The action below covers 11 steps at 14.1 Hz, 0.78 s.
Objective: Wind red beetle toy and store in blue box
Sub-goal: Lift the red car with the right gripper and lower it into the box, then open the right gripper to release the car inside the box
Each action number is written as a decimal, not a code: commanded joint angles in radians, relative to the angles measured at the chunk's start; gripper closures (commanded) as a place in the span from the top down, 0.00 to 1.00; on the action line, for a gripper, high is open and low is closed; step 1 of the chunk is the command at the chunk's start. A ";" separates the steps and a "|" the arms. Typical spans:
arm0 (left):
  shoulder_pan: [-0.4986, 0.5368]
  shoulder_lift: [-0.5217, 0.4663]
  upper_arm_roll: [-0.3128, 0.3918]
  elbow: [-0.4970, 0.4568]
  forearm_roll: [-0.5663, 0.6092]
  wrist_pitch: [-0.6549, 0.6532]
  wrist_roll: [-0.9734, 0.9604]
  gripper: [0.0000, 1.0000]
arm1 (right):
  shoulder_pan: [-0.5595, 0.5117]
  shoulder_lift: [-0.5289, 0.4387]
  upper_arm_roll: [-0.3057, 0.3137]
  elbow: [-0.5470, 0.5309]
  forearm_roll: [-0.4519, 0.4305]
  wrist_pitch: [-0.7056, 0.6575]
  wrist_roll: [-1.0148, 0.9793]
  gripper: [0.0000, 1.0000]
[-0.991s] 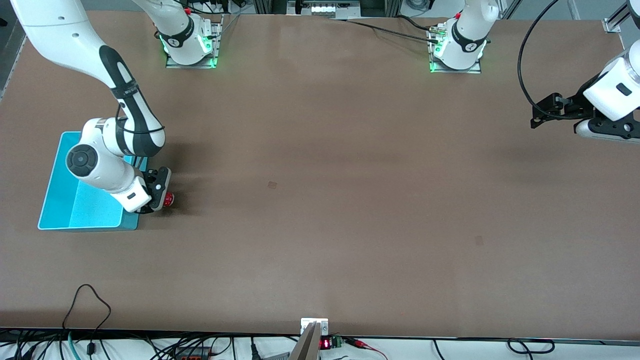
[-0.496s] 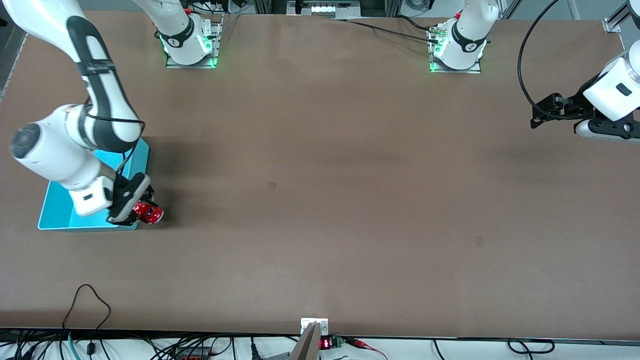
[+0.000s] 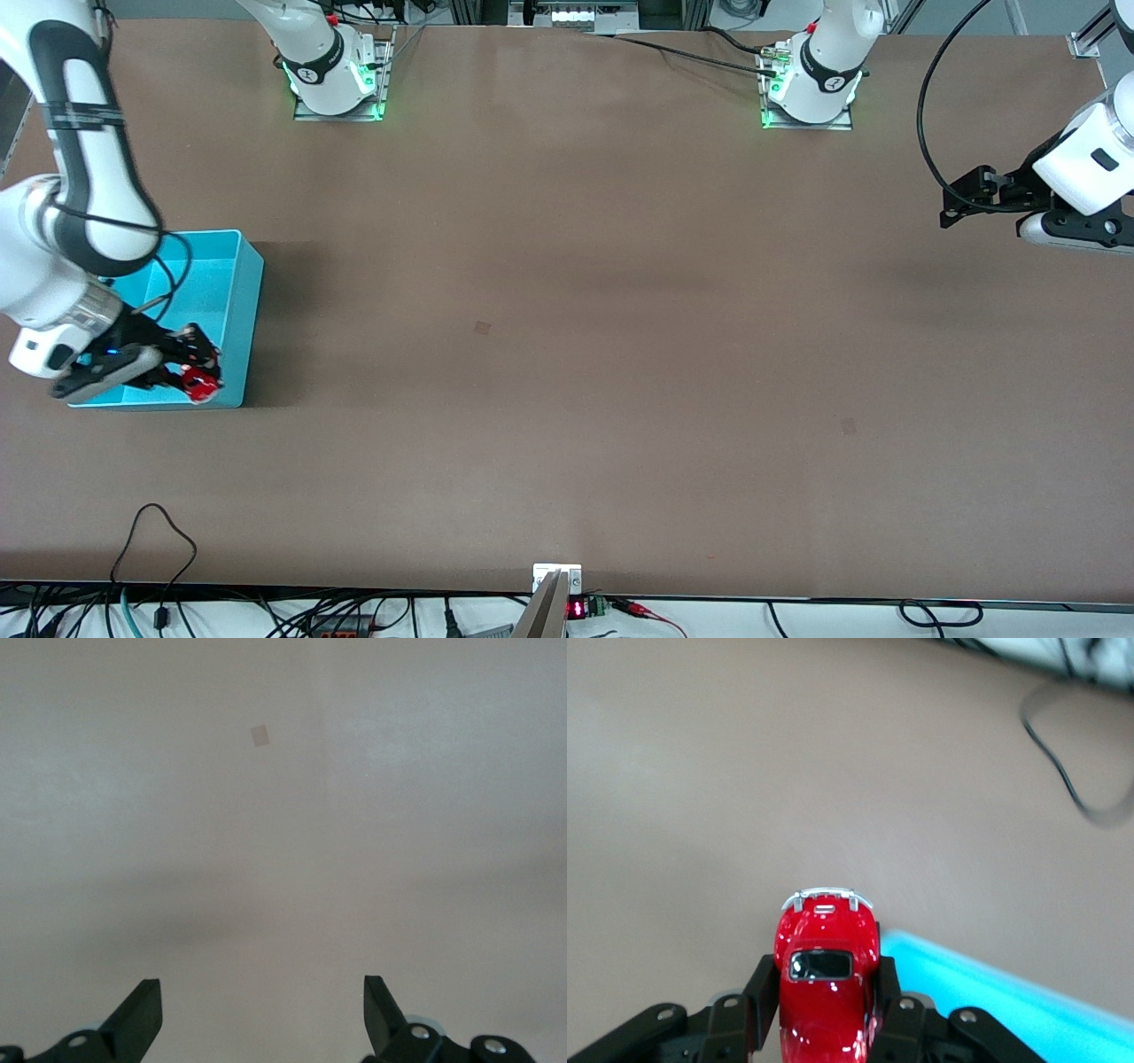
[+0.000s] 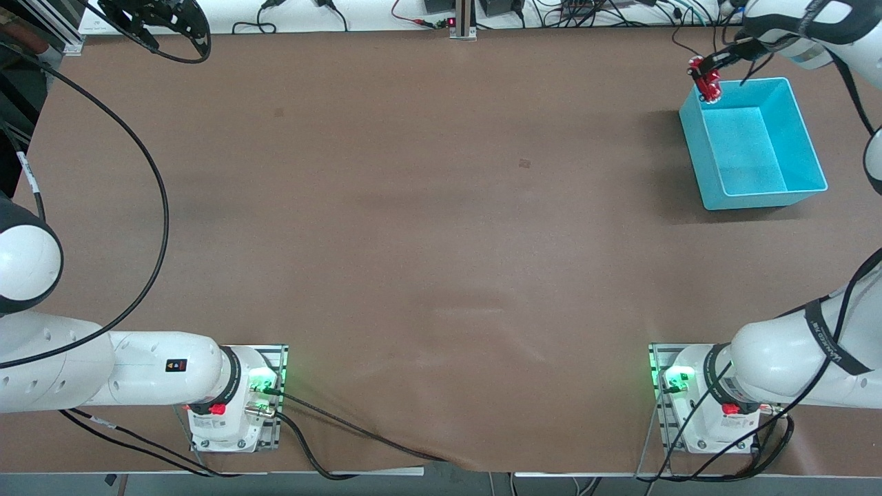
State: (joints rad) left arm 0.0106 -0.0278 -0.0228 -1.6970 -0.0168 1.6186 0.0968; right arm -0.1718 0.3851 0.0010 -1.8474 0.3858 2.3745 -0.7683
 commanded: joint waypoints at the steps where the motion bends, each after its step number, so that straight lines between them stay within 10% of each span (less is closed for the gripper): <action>1: -0.001 0.015 0.001 0.026 0.003 -0.006 0.015 1.00 | -0.078 -0.009 0.016 -0.004 -0.034 -0.055 0.093 0.13; 11: 0.005 0.015 0.001 0.026 0.001 -0.008 0.015 1.00 | -0.156 0.142 0.011 -0.016 -0.220 -0.046 0.417 0.16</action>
State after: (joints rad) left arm 0.0129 -0.0275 -0.0224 -1.6969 -0.0168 1.6186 0.0968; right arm -0.3272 0.4934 0.0029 -1.8644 0.1911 2.3256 -0.4184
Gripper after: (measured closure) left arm 0.000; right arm 0.515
